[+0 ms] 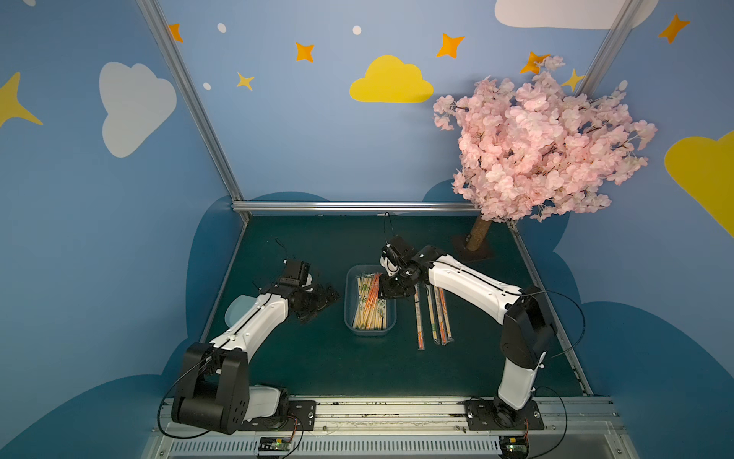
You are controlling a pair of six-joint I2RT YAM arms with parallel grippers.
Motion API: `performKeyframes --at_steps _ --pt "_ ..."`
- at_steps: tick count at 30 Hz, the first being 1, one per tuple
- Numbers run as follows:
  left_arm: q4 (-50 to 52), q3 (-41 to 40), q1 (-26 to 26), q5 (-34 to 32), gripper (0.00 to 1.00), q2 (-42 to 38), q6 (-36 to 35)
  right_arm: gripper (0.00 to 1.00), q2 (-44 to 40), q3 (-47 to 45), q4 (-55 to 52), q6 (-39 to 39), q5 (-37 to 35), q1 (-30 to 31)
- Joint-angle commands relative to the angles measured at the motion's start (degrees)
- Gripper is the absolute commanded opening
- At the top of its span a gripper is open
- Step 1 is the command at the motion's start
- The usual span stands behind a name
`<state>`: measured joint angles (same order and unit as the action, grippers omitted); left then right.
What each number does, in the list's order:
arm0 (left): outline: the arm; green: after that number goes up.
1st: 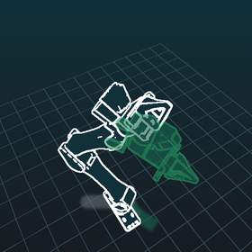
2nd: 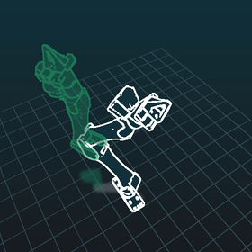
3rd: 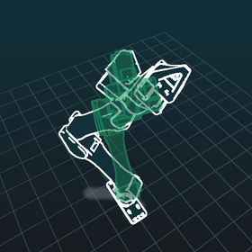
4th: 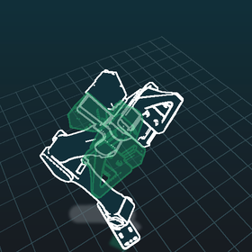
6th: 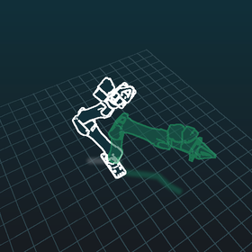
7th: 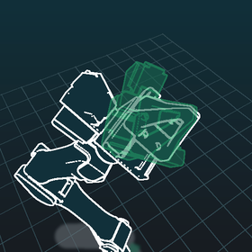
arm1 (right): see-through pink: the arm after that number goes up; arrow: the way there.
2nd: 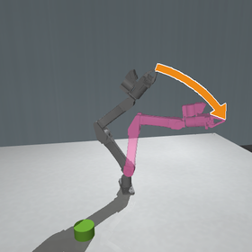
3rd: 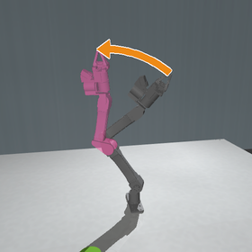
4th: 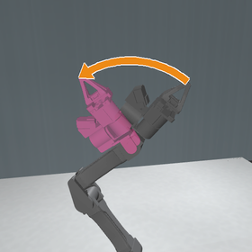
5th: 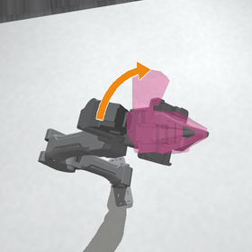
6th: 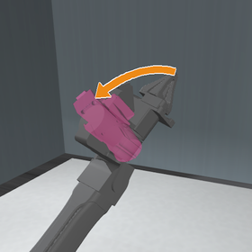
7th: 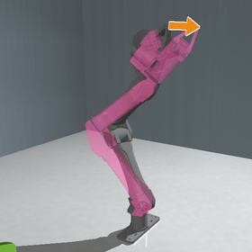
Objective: Take the paired disposable chopsticks out of the storage box
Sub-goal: Pick up the paired disposable chopsticks from the storage box.
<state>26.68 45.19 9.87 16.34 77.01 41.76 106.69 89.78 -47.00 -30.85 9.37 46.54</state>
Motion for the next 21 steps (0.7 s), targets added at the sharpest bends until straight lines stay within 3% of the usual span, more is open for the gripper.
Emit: performKeyframes --at_steps 1,21 --pt "-3.8 -0.5 0.1 1.9 1.00 -0.2 0.6 0.40 1.4 1.2 -2.6 -2.1 -0.8 0.8" --pt "-7.1 -1.9 -1.1 1.7 1.00 3.3 2.0 0.37 18.1 19.7 -9.5 -0.4 -2.1 6.5"
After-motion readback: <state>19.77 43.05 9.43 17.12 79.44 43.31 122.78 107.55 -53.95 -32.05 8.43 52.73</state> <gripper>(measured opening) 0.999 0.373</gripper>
